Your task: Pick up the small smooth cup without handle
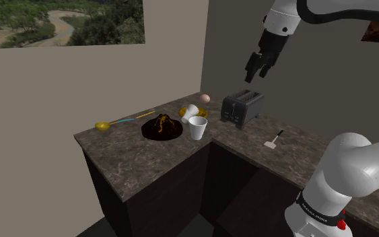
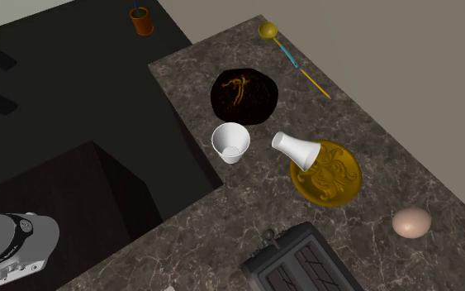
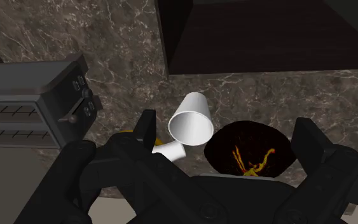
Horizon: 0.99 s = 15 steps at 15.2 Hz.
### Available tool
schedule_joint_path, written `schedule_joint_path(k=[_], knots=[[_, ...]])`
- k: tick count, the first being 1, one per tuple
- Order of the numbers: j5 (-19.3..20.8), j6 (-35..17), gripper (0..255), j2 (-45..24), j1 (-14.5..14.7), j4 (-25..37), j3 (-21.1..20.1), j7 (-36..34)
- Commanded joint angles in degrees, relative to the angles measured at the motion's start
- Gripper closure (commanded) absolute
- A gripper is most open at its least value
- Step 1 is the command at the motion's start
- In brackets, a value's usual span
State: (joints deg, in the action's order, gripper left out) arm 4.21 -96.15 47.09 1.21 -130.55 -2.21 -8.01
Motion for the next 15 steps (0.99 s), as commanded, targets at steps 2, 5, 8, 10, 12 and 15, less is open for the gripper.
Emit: schedule_joint_path(k=[2, 5, 8, 10, 12, 15], knots=[[0.19, -1.67, 0, -1.38, -0.1, -0.54, -0.1, -0.17], [0.83, -6.6, 0, -5.9, -0.43, -1.71, -0.41, -0.73], [1.59, -11.35, 0, -10.91, -0.82, -2.21, -0.72, -1.39], [2.17, -14.39, 0, -14.51, -1.12, -2.17, -0.94, -1.88], [2.81, -17.29, 0, -18.27, -1.46, -1.83, -1.18, -2.43], [3.94, -21.34, 0, -24.2, -1.99, -0.76, -1.53, -3.36]])
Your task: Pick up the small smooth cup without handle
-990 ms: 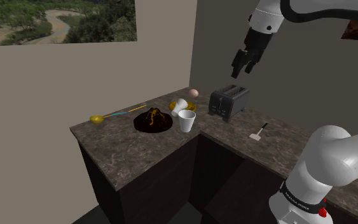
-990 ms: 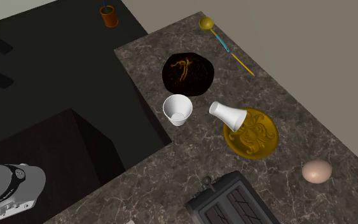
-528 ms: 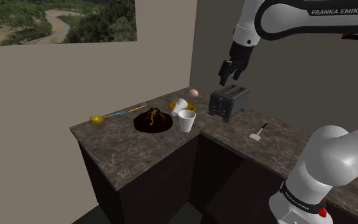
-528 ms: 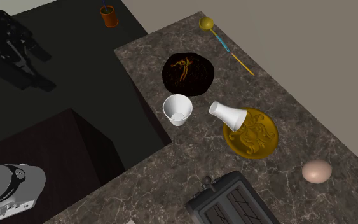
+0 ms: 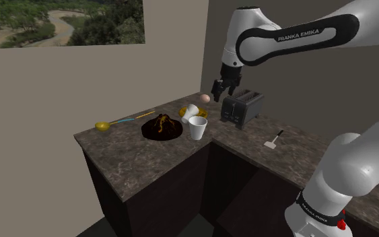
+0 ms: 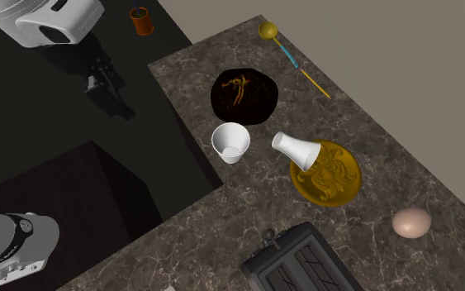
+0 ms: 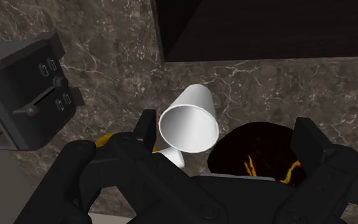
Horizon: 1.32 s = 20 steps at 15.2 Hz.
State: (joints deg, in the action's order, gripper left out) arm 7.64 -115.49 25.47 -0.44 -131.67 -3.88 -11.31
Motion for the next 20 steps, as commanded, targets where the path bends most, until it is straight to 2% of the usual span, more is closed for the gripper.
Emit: schedule_joint_path(k=[1, 11, 20], knots=[[0.93, -3.26, 0, -4.61, -0.53, 0.87, 0.0, -0.4], [6.3, -12.69, 0, -26.03, -1.93, 9.92, -0.61, -4.47], [10.92, -15.88, 0, -46.13, -1.55, 24.14, 0.58, -7.43]])
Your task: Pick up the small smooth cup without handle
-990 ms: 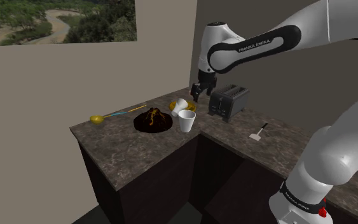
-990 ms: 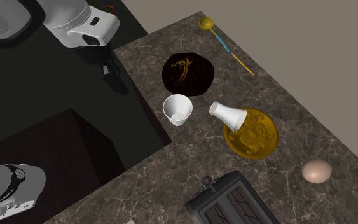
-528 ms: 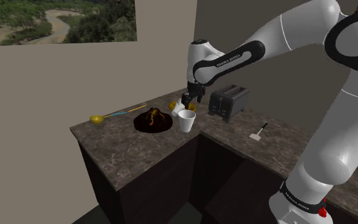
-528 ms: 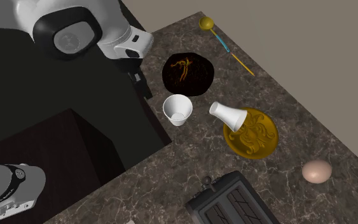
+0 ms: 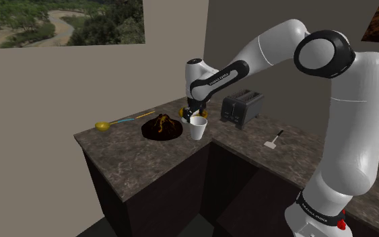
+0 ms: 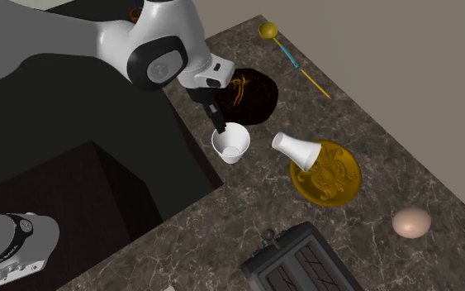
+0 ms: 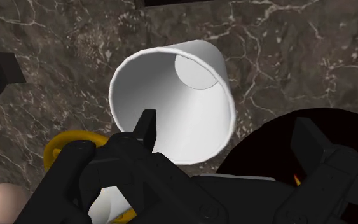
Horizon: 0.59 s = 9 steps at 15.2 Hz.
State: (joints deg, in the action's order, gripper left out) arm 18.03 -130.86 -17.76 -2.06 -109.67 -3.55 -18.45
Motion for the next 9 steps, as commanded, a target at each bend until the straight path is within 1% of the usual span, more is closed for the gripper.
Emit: schedule_joint_path(k=[1, 2, 9], knots=[[0.88, -0.56, 0, -5.18, 0.17, 4.09, 0.45, -0.45], [1.14, -0.55, 0, -7.11, 0.27, 5.81, 0.63, -0.56], [2.27, -4.47, 0, -10.32, 0.53, 4.97, 1.19, -2.04]])
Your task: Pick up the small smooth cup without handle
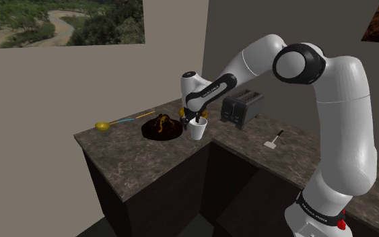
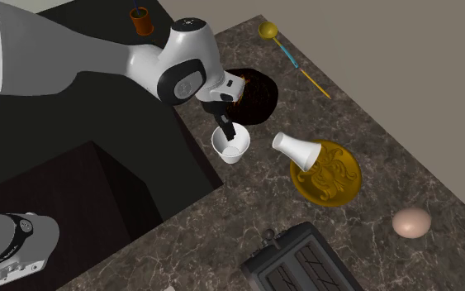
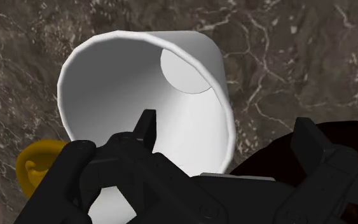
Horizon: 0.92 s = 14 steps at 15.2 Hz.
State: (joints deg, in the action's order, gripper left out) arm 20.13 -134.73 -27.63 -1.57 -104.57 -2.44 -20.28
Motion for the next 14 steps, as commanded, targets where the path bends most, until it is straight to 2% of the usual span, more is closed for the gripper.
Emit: schedule_joint_path(k=[1, 2, 3, 14], knots=[[0.26, -0.92, 0, -0.72, 0.06, -0.2, 0.13, -0.34], [0.27, -0.91, 0, -0.73, 0.06, -0.18, 0.13, -0.34], [0.24, -0.92, 255, -0.76, -0.02, -0.13, 0.15, -0.22], [-0.06, 0.18, 255, 0.24, -0.02, -0.03, -0.04, 0.09]])
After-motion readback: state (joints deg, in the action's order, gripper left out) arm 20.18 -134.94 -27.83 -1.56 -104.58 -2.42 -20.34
